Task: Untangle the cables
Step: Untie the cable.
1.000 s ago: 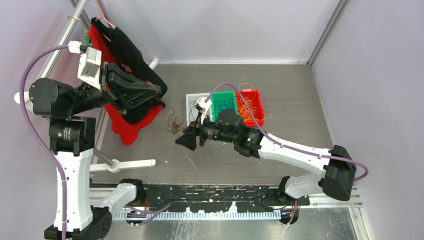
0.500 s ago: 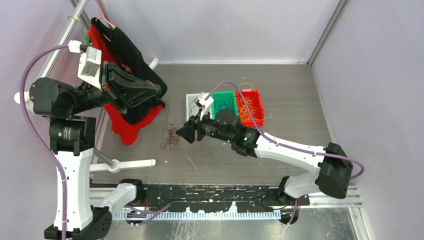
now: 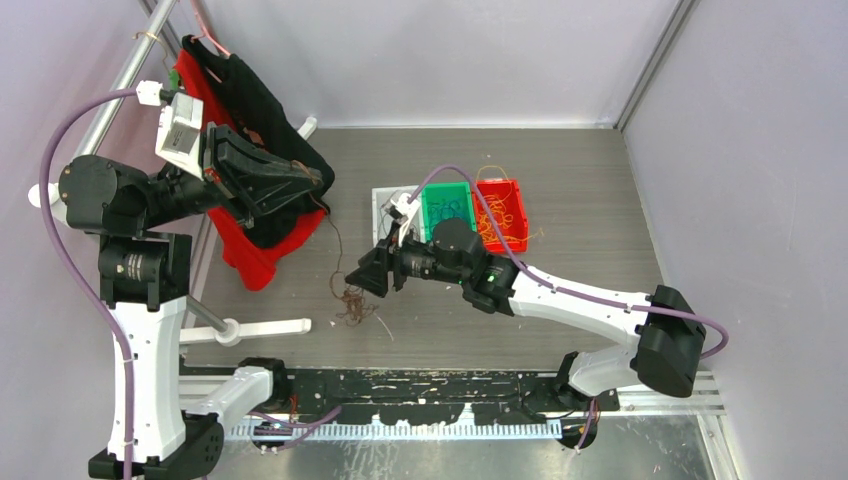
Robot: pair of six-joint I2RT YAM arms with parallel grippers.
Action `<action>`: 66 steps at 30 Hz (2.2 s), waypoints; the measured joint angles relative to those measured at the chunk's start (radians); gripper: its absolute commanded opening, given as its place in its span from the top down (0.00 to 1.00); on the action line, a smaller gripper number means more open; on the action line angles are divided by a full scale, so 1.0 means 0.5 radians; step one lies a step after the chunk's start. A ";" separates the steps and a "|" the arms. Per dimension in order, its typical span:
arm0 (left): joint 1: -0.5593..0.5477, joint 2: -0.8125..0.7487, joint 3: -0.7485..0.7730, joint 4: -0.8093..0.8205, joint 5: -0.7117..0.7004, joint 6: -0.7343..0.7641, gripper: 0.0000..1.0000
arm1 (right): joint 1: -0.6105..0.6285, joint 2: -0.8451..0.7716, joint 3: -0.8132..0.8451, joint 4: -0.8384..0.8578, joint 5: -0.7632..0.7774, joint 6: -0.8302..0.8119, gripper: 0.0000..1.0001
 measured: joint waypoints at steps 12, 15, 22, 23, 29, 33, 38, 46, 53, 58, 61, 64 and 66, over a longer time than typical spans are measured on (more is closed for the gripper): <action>-0.004 0.001 0.002 0.000 -0.021 0.002 1.00 | 0.000 -0.003 -0.036 0.059 -0.155 0.109 0.44; -0.004 0.001 0.002 0.000 -0.021 0.002 1.00 | 0.000 -0.003 -0.036 0.077 -0.156 0.124 0.44; -0.004 0.001 0.002 0.000 -0.024 0.002 1.00 | 0.000 -0.002 -0.036 0.098 -0.166 0.146 0.47; -0.004 0.001 0.002 0.000 -0.027 0.002 1.00 | 0.000 -0.002 -0.036 0.098 -0.163 0.144 0.49; -0.004 0.001 0.018 0.000 -0.034 0.001 1.00 | 0.000 0.019 -0.032 0.047 -0.058 0.098 0.55; -0.004 0.002 0.037 0.002 -0.036 -0.002 1.00 | 0.000 0.052 -0.015 -0.037 0.098 0.046 0.50; -0.005 0.002 0.040 0.001 -0.036 -0.003 1.00 | -0.002 0.100 0.004 -0.033 0.124 0.033 0.50; -0.006 0.005 0.040 0.001 -0.036 -0.004 1.00 | 0.027 0.142 0.024 0.056 0.036 0.063 0.51; -0.006 0.005 0.040 0.002 -0.035 -0.006 1.00 | 0.072 0.145 0.047 0.135 0.138 0.053 0.62; -0.006 0.005 0.040 0.001 -0.035 -0.013 1.00 | 0.094 0.164 0.054 0.205 0.219 0.043 0.78; -0.006 0.005 0.040 0.002 -0.035 -0.014 1.00 | 0.097 0.176 0.067 0.202 0.241 0.037 0.81; -0.006 0.005 0.042 0.002 -0.034 -0.012 1.00 | 0.098 0.175 0.067 0.184 0.256 0.027 0.83; -0.006 0.004 0.043 0.002 -0.034 -0.008 1.00 | 0.098 0.174 0.064 0.159 0.262 0.019 0.85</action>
